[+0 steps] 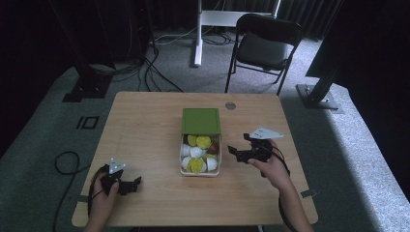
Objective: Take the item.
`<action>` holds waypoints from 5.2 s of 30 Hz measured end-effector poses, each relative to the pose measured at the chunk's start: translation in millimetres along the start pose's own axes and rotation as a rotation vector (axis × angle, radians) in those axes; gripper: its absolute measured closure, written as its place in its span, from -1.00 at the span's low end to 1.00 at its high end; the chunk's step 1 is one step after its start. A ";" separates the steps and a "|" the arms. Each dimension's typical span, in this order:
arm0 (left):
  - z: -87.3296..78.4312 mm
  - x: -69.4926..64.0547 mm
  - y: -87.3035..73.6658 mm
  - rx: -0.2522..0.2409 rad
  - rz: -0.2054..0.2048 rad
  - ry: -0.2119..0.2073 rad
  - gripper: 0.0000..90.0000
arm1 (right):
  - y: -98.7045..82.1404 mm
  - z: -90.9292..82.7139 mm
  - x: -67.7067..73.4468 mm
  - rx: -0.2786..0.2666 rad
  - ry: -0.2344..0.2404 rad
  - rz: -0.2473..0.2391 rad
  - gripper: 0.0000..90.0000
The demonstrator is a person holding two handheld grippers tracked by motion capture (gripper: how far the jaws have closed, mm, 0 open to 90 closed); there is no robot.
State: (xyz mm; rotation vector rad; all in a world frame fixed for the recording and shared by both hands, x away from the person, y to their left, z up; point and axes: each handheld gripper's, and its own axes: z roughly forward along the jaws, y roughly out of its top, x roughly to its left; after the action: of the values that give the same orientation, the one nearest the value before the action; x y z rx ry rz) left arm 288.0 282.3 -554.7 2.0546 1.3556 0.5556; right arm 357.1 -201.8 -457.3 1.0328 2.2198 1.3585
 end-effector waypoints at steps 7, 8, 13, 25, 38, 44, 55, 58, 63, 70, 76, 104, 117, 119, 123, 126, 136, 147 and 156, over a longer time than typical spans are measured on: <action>0.1 -0.1 0.0 -0.001 -0.001 0.000 -0.97 | 8.4 6.8 17.7 -0.002 0.026 -0.038 -0.68; 0.0 -0.1 0.0 -0.001 -0.001 0.000 -0.97 | 9.3 7.7 20.0 -0.003 0.030 -0.041 -0.68; 0.1 -0.1 0.0 -0.001 -0.001 0.000 -0.97 | 12.6 12.6 33.3 -0.002 0.057 -0.059 -0.65; 0.0 0.0 0.0 -0.001 0.000 0.000 -0.97 | 16.3 26.8 62.7 0.015 0.125 -0.088 -0.61; 0.2 -0.2 0.0 -0.002 -0.003 0.000 -0.97 | 4.5 46.6 94.4 0.056 0.162 -0.131 -0.49; 0.0 0.0 0.0 0.000 0.000 0.000 -0.97 | -2.2 51.1 103.4 0.069 0.144 -0.121 -0.35; 0.0 0.1 0.0 0.000 0.001 0.000 -0.97 | -15.2 63.2 117.8 0.104 0.039 -0.188 -0.11; 0.0 0.1 0.0 0.000 0.001 0.000 -0.97 | -16.4 65.5 121.1 0.113 0.020 -0.199 -0.07; 0.0 0.0 0.0 0.000 0.001 0.000 -0.97 | -22.0 71.3 126.3 0.144 -0.026 -0.238 -0.01; -0.1 0.1 0.0 0.001 0.001 0.000 -0.97 | -24.5 77.6 128.3 0.149 -0.040 -0.183 -0.12; 0.0 0.1 0.0 0.000 0.001 0.000 -0.97 | -25.4 80.8 127.1 0.146 -0.035 -0.136 -0.18; 0.0 0.0 0.0 0.000 0.000 0.000 -0.97 | -7.9 64.7 119.3 0.045 0.016 -0.118 -0.10; 0.0 0.0 0.0 0.000 -0.001 -0.001 -0.97 | 21.7 46.6 100.2 -0.045 0.001 -0.093 -0.10; 0.0 0.0 0.0 0.000 0.000 0.000 -0.97 | 29.1 40.5 91.4 -0.073 -0.026 -0.089 -0.10; 0.1 0.1 0.0 -0.001 0.001 0.000 -0.97 | 36.6 34.2 80.2 -0.096 -0.057 -0.084 -0.10; 0.1 0.1 0.0 -0.001 0.000 0.000 -0.97 | 44.9 26.7 64.1 -0.129 -0.095 -0.060 -0.10; 0.0 0.2 0.0 0.000 0.002 0.000 -0.97 | 41.5 27.9 26.7 -0.151 -0.197 -0.019 -0.10; 0.0 0.0 0.0 0.000 0.000 0.000 -0.97 | 12.5 45.4 -22.5 -0.123 -0.266 0.068 -0.10; 0.0 0.0 0.0 0.000 0.000 0.000 -0.97 | -11.8 67.9 -53.2 -0.058 -0.324 0.135 -0.10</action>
State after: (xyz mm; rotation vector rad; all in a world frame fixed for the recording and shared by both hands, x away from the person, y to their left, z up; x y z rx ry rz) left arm 288.0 282.3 -554.7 2.0545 1.3557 0.5554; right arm 430.1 -201.7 -504.9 1.2993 1.8937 1.2003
